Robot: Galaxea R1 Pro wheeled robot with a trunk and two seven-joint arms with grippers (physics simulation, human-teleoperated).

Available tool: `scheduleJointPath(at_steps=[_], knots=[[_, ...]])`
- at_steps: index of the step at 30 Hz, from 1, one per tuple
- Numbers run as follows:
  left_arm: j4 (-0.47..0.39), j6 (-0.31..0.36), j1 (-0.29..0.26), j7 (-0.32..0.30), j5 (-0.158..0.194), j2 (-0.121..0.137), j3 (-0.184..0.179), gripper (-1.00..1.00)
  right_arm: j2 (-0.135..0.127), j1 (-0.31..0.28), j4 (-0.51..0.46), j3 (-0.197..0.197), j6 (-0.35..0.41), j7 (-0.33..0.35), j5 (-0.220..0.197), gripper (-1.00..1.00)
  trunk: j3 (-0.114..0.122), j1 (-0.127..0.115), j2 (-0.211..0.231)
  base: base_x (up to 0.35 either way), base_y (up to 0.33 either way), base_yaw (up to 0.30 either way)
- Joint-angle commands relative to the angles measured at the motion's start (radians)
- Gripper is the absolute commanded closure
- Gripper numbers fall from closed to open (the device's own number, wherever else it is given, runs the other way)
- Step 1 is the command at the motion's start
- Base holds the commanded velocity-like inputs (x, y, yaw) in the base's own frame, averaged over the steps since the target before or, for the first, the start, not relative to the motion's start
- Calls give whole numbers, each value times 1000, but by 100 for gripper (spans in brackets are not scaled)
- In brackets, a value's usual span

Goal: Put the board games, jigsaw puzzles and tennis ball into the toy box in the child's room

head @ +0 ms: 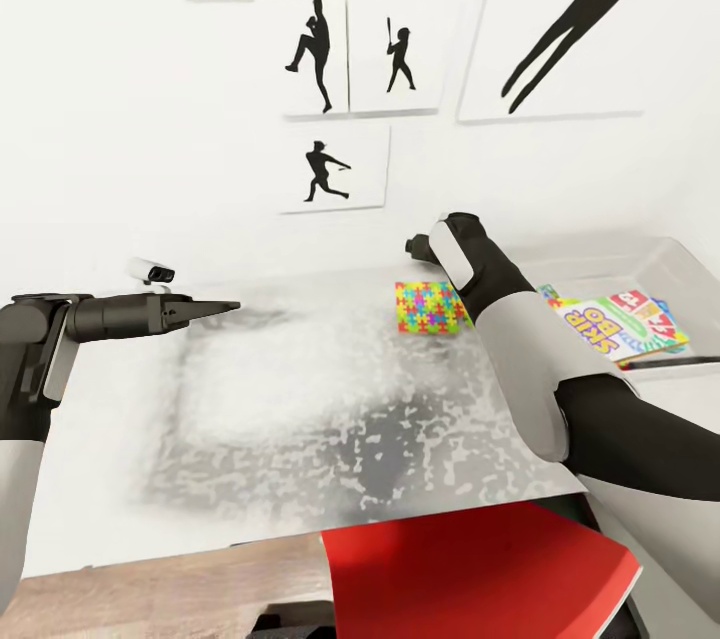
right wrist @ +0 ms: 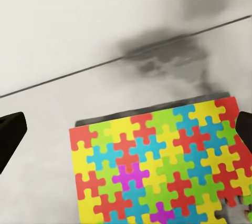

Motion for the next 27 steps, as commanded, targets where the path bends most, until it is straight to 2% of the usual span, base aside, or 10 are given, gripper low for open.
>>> scheduleJointPath(at_steps=[1, 10, 27], knots=[[0, 11, -1, -4, 0, 0, 0, -100, 0, -1, -1, 3, 2, -10, -7, -100, -3, 0, -2, 0, 0, 0], [0, 11, -1, -4, 0, 0, 0, -100, 0, -1, -1, 2, 3, -10, 66, -100, -18, 0, -2, 0, 0, 0], [0, 11, -1, -4, 0, 0, 0, -100, 0, -1, -1, 0, 3, -9, 75, -100, -45, 0, -2, 0, 0, 0]])
